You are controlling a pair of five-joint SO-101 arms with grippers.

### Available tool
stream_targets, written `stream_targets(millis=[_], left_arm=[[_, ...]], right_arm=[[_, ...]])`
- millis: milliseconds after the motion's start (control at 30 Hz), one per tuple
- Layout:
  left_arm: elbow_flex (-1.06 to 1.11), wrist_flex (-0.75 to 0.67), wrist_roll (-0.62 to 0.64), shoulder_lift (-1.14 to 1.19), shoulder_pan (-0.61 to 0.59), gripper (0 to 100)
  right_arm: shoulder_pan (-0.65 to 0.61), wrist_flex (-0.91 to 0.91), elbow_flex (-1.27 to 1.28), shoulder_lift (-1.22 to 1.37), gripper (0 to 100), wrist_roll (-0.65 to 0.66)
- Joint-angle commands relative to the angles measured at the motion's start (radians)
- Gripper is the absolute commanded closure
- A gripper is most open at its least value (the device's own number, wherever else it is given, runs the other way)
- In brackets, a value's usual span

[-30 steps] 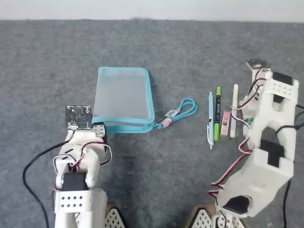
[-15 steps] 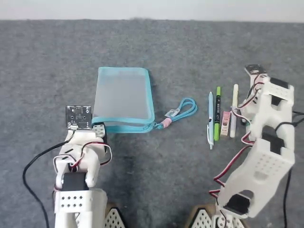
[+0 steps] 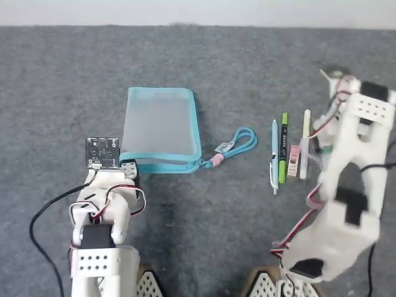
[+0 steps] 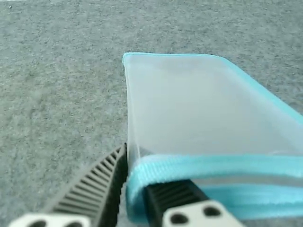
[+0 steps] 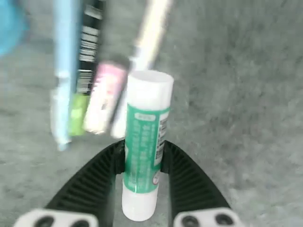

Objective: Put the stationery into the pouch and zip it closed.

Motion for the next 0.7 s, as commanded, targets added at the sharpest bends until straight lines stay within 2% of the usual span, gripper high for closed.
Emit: stream_targets(millis=[0, 400, 567, 667], left_arm=[[-0.007, -0.029, 0.015, -0.018, -0.002, 99], [-0.008, -0.029, 0.011, -0.018, -0.003, 99], [-0.013, -0.029, 0.011, -0.018, -0.002, 99], [-0.016, -0.029, 0.009, -0.018, 0.029, 99]], right_arm=[[-0.179, 0.081, -0.017, -0.306, 99.2, -0.037], [-0.748, 0.065, 0.408, -0.61, 99.2, -0.041], [-0.886, 0.074, 0.502, -0.7, 99.2, -0.092], [-0.924, 0.035, 0.511, -0.671, 99.2, -0.143]])
